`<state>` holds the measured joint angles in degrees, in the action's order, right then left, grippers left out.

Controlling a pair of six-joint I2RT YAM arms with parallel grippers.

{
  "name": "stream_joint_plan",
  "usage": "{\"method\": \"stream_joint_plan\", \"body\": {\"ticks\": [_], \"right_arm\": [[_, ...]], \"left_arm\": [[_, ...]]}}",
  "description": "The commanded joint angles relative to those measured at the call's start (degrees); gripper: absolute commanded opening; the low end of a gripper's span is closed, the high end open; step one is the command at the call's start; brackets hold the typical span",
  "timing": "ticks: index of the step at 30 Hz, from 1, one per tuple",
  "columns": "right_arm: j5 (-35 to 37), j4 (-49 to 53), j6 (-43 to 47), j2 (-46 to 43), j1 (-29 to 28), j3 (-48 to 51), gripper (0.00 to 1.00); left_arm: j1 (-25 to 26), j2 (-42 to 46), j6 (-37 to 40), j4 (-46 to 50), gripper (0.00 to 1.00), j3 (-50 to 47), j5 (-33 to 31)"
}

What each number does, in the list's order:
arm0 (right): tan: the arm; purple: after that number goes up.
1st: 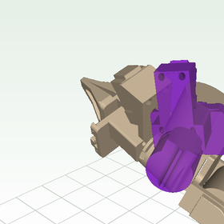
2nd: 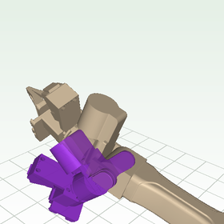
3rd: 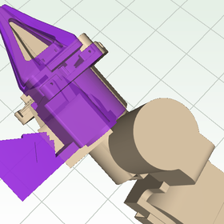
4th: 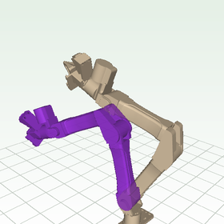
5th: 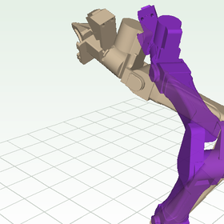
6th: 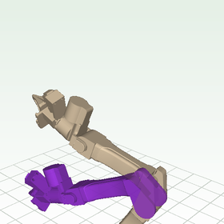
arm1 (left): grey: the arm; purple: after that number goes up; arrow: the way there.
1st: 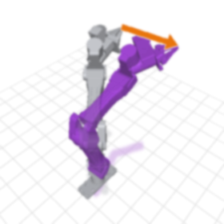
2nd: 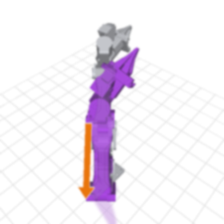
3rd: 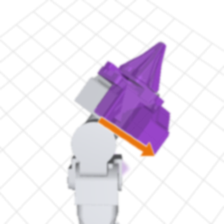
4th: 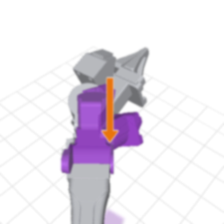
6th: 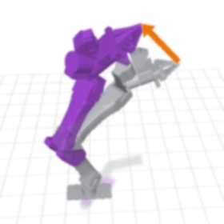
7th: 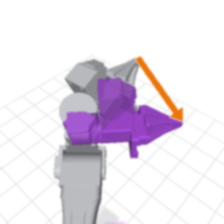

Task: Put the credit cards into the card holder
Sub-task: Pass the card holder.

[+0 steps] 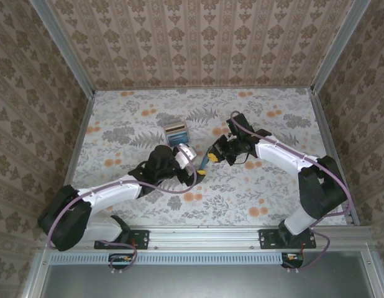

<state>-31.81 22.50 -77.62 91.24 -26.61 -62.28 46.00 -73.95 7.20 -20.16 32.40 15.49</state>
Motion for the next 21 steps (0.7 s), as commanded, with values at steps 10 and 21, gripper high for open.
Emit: {"method": "stream_joint_plan", "body": {"ticks": [10,21], "right_arm": [[-4.0,-1.3,-6.9,-6.7,1.1,1.9,0.0],[-0.7,-6.5,-10.1,-6.2,0.5,3.6,0.0]], "left_arm": [[-3.0,-10.0,1.9,0.8,0.58,7.3,-3.3],[-2.1,-11.7,5.1,0.6,0.22,9.6,-0.1]]}}
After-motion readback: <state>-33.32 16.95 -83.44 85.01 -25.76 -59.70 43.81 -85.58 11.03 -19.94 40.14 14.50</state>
